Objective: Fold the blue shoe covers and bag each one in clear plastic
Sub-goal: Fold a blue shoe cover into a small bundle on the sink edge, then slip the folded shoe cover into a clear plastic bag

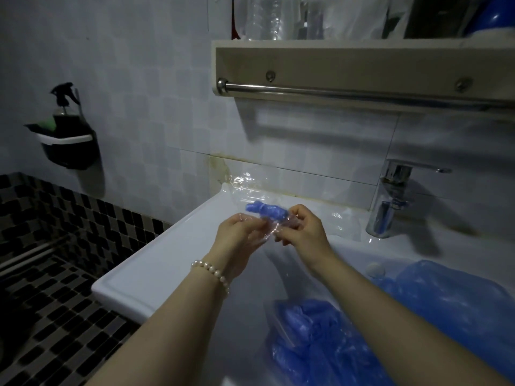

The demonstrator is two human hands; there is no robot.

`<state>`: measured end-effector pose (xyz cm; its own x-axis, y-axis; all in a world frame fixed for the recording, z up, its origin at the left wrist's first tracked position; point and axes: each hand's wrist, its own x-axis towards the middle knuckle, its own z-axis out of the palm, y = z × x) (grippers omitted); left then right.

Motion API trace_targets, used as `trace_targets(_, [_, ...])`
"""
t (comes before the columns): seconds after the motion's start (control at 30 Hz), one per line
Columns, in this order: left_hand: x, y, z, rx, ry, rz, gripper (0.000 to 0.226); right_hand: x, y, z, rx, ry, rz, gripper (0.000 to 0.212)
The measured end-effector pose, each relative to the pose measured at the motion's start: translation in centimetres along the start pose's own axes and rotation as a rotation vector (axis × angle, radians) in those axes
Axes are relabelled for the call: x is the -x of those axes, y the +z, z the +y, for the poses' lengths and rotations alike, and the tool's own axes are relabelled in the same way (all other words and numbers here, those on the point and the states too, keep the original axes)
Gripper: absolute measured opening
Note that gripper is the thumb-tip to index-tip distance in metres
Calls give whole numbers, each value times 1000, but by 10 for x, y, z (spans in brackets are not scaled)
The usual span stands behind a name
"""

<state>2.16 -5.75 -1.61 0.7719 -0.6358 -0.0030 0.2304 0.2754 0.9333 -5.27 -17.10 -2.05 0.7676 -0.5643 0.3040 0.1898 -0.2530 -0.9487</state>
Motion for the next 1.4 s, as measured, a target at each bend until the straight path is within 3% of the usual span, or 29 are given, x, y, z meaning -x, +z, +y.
trace_targets(0.1, [-3, -5, 2, 12, 37, 28, 25, -4, -11, -12, -357, 264, -185, 21])
trace_targets(0.17, [-4, -6, 2, 27, 42, 27, 20, -8, -16, -14, -292, 353, -176, 15])
trace_targets(0.23, [-4, -4, 1, 18, 40, 32, 14, -9, -18, -12, 14, 289, -125, 21])
trace_targets(0.3, [-4, -4, -1, -40, 34, 58, 27, -8, -17, -13, 131, 246, -82, 18])
trace_targets(0.4, [-4, -3, -2, -127, 39, 74, 30, -8, -20, -13, 72, 289, -51, 16])
trace_targets(0.6, [-2, -4, -3, -130, 26, -45, 32, -8, -10, -8, -159, 335, -1, 25])
trace_targets(0.87, [-5, -9, -4, -273, 18, -64, 34, -6, -7, -3, -119, 399, -45, 22])
trace_targets(1.07, [-4, -11, -2, -304, -4, -96, 51, -5, -6, -1, -148, 419, -127, 21])
trace_targets(1.17, [-3, -10, -1, -336, -5, -93, 41, -3, -5, -3, -140, 392, -127, 15])
trace_targets(1.27, [-6, -10, -3, -361, -49, -47, 36, -3, -3, -4, -278, 340, -13, 11])
trace_targets(1.4, [-7, -8, -3, -300, -85, -32, 20, -2, 4, -1, -269, 342, -29, 20])
